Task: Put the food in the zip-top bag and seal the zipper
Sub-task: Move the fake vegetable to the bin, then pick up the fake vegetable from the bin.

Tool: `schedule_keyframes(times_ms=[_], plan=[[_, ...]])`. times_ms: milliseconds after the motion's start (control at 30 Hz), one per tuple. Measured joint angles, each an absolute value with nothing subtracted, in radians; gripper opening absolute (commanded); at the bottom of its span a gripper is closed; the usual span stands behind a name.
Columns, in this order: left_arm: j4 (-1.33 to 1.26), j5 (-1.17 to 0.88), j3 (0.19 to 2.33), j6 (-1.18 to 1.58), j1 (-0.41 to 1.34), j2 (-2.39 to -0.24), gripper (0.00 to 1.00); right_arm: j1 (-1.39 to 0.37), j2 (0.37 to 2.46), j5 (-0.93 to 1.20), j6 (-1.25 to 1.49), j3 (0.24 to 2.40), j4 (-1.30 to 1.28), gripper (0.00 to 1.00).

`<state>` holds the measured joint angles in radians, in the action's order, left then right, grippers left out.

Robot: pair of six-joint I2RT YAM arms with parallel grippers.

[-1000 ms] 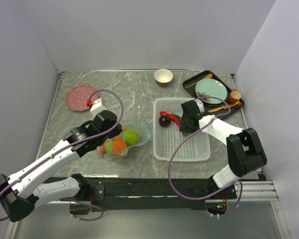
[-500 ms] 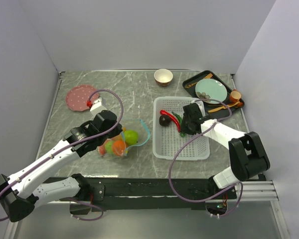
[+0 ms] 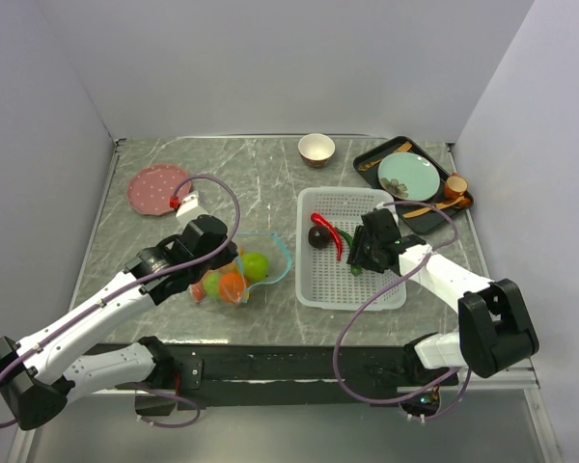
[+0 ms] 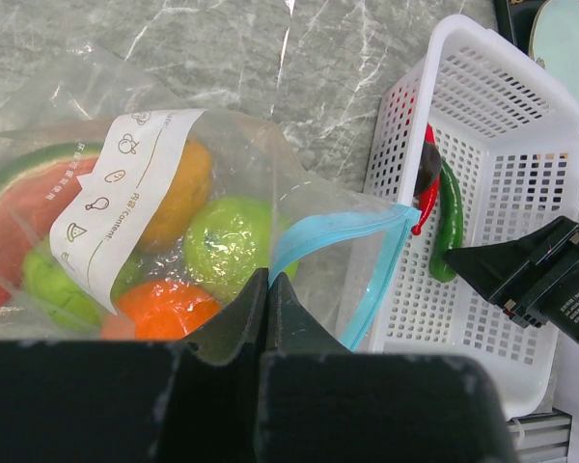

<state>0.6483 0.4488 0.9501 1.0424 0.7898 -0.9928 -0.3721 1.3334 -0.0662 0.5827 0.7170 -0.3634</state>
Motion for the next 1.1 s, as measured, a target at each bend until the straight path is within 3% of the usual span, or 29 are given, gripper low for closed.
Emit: schedule_keyframes(times_ms=[100, 300, 500, 1100], plan=[[0.648, 0.449, 0.949, 1.042, 0.790, -0.992, 0.02, -0.372, 1.337, -0.067, 0.583, 0.717, -0.368, 0.59], [0.648, 0.448, 0.941, 1.043, 0.790, -0.992, 0.02, -0.370, 1.380, -0.082, 0.582, 0.717, -0.385, 0.49], [0.648, 0.442, 0.936, 1.043, 0.790, -0.992, 0.02, -0.370, 1.390, -0.081, 0.580, 0.717, -0.389, 0.29], [0.647, 0.441, 0.936, 1.042, 0.790, -0.992, 0.01, -0.370, 1.193, -0.077, 0.577, 0.775, -0.487, 0.26]])
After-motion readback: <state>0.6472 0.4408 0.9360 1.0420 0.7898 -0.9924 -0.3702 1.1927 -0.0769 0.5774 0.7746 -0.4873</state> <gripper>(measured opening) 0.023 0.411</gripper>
